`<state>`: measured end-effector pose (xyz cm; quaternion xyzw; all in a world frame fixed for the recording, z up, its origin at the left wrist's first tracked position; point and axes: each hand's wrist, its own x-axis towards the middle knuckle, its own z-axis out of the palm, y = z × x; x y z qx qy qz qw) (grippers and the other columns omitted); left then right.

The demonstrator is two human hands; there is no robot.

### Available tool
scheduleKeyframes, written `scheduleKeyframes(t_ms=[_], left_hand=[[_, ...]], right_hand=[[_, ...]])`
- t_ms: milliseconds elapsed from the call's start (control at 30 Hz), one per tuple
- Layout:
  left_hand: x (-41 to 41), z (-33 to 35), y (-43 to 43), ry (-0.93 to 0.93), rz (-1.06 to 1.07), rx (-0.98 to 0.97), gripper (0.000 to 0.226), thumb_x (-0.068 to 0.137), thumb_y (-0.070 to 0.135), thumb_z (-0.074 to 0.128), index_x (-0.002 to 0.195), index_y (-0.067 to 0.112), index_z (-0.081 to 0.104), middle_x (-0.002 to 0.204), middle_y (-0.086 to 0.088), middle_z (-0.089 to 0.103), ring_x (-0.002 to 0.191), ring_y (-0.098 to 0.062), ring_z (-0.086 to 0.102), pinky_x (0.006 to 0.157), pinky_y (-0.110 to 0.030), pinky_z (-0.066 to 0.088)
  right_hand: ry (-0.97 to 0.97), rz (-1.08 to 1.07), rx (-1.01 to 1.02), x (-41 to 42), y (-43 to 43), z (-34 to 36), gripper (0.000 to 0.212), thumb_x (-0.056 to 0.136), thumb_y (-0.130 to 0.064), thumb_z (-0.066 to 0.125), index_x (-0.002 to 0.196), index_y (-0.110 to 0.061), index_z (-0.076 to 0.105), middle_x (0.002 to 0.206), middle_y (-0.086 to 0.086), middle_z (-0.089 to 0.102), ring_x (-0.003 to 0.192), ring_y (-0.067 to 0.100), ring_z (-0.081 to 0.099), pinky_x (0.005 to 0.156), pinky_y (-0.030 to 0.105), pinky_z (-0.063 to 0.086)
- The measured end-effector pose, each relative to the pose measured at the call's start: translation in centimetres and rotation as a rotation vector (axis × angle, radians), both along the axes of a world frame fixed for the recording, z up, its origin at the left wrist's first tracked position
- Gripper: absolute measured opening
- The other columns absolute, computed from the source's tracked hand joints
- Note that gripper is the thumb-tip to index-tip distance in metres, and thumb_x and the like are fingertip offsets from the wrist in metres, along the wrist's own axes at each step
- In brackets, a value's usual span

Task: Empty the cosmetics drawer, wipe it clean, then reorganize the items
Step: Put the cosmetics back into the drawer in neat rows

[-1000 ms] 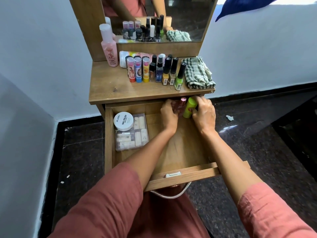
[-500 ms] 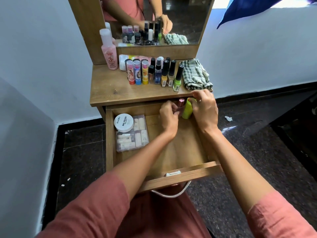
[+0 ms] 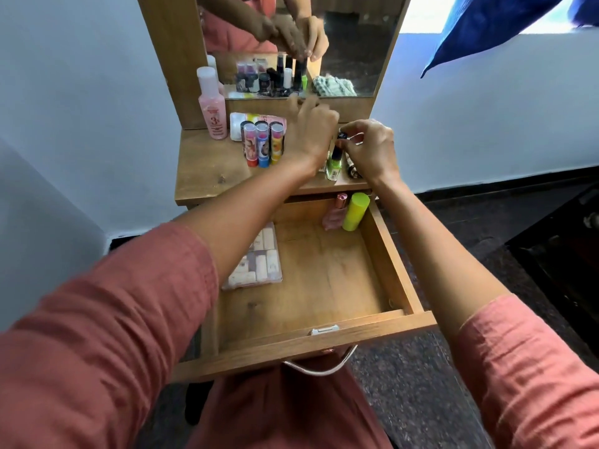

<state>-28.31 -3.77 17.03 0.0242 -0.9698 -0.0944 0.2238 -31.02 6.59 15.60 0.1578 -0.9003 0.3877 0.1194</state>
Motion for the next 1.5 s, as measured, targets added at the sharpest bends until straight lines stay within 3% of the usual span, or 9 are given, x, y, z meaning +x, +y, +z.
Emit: scheduleKeyframes(t_ms=[233, 500, 700, 833, 933, 1033, 1133, 1233, 1500], left_hand=[[0.3, 0.6, 0.9, -0.058, -0.049, -0.002, 0.020, 0.093, 0.007, 0.047, 0.103, 0.002, 0.064, 0.111, -0.012, 0.062, 0.118, -0.027, 0.038, 0.097, -0.037, 0.025], [2.2, 1.2, 1.5, 0.011, -0.089, 0.107, 0.021, 0.089, 0.003, 0.051, 0.102, 0.002, 0.068, 0.103, -0.015, 0.064, 0.103, -0.030, 0.052, 0.083, -0.036, 0.047], [4.8, 0.1, 0.9, -0.106, -0.129, 0.269, 0.022, 0.087, 0.001, 0.052, 0.100, 0.004, 0.068, 0.098, -0.013, 0.068, 0.088, -0.025, 0.066, 0.079, -0.040, 0.055], [5.9, -2.3, 0.4, -0.138, -0.134, 0.270, 0.021, 0.087, 0.003, 0.056, 0.106, 0.005, 0.066, 0.099, -0.013, 0.070, 0.091, -0.023, 0.066, 0.077, -0.032, 0.055], [6.3, -4.2, -0.1, -0.186, -0.128, 0.317, 0.019, 0.087, 0.004, 0.055, 0.103, 0.003, 0.066, 0.098, -0.016, 0.069, 0.091, -0.026, 0.065, 0.080, -0.040, 0.055], [6.4, -6.0, -0.3, -0.225, -0.104, 0.321, 0.019, 0.087, 0.003, 0.055, 0.103, 0.002, 0.065, 0.100, -0.018, 0.067, 0.094, -0.029, 0.064, 0.081, -0.043, 0.053], [6.2, -7.5, -0.3, -0.267, -0.095, 0.326, 0.021, 0.088, 0.005, 0.053, 0.106, 0.001, 0.063, 0.104, -0.019, 0.066, 0.098, -0.032, 0.063, 0.082, -0.041, 0.052], [6.0, -8.7, -0.4, -0.285, -0.089, 0.336, 0.022, 0.090, 0.005, 0.050, 0.108, 0.002, 0.062, 0.108, -0.018, 0.064, 0.101, -0.031, 0.062, 0.081, -0.038, 0.051], [5.5, -10.4, -0.1, -0.305, -0.100, 0.324, 0.021, 0.089, 0.002, 0.046, 0.105, 0.000, 0.060, 0.107, -0.018, 0.061, 0.096, -0.033, 0.063, 0.075, -0.042, 0.053]], right_hand=[[-0.002, -0.020, -0.044, 0.5, 0.4, 0.0, 0.023, 0.079, -0.001, 0.063, 0.102, 0.000, 0.068, 0.100, 0.017, 0.070, 0.077, 0.010, 0.054, 0.055, -0.003, 0.037], [0.051, 0.013, -0.038, 2.7, 2.2, 0.9, 0.023, 0.078, 0.000, 0.062, 0.100, -0.002, 0.069, 0.098, 0.015, 0.070, 0.081, 0.014, 0.059, 0.067, 0.008, 0.040], [0.019, 0.094, -0.027, 5.2, 2.7, 0.1, 0.023, 0.076, 0.000, 0.067, 0.099, -0.001, 0.069, 0.096, 0.014, 0.070, 0.076, 0.012, 0.058, 0.060, -0.003, 0.041], [-0.019, 0.132, 0.037, 6.1, 2.3, -1.8, 0.022, 0.077, 0.000, 0.067, 0.099, 0.003, 0.067, 0.097, 0.018, 0.068, 0.079, 0.021, 0.062, 0.064, 0.004, 0.043], [-0.041, 0.147, 0.085, 6.1, 1.8, -3.8, 0.021, 0.076, 0.004, 0.066, 0.097, 0.005, 0.067, 0.097, 0.022, 0.065, 0.078, 0.022, 0.061, 0.070, 0.007, 0.049], [-0.114, 0.129, 0.109, 5.7, 1.3, -5.5, 0.024, 0.077, 0.007, 0.064, 0.100, 0.006, 0.066, 0.102, 0.024, 0.061, 0.083, 0.033, 0.065, 0.079, 0.038, 0.056], [-0.117, 0.112, 0.196, 5.6, 0.7, -6.8, 0.026, 0.080, -0.003, 0.064, 0.106, 0.000, 0.066, 0.111, 0.018, 0.062, 0.098, 0.031, 0.061, 0.086, 0.034, 0.050], [-0.061, 0.070, 0.339, 5.6, 0.5, -7.6, 0.027, 0.084, -0.014, 0.061, 0.110, -0.010, 0.065, 0.113, 0.010, 0.060, 0.107, 0.028, 0.054, 0.080, 0.039, 0.047], [0.105, 0.003, 0.547, 5.0, 0.4, -9.3, 0.021, 0.083, -0.012, 0.057, 0.099, -0.004, 0.067, 0.099, 0.017, 0.060, 0.094, 0.036, 0.054, 0.069, 0.042, 0.045]])
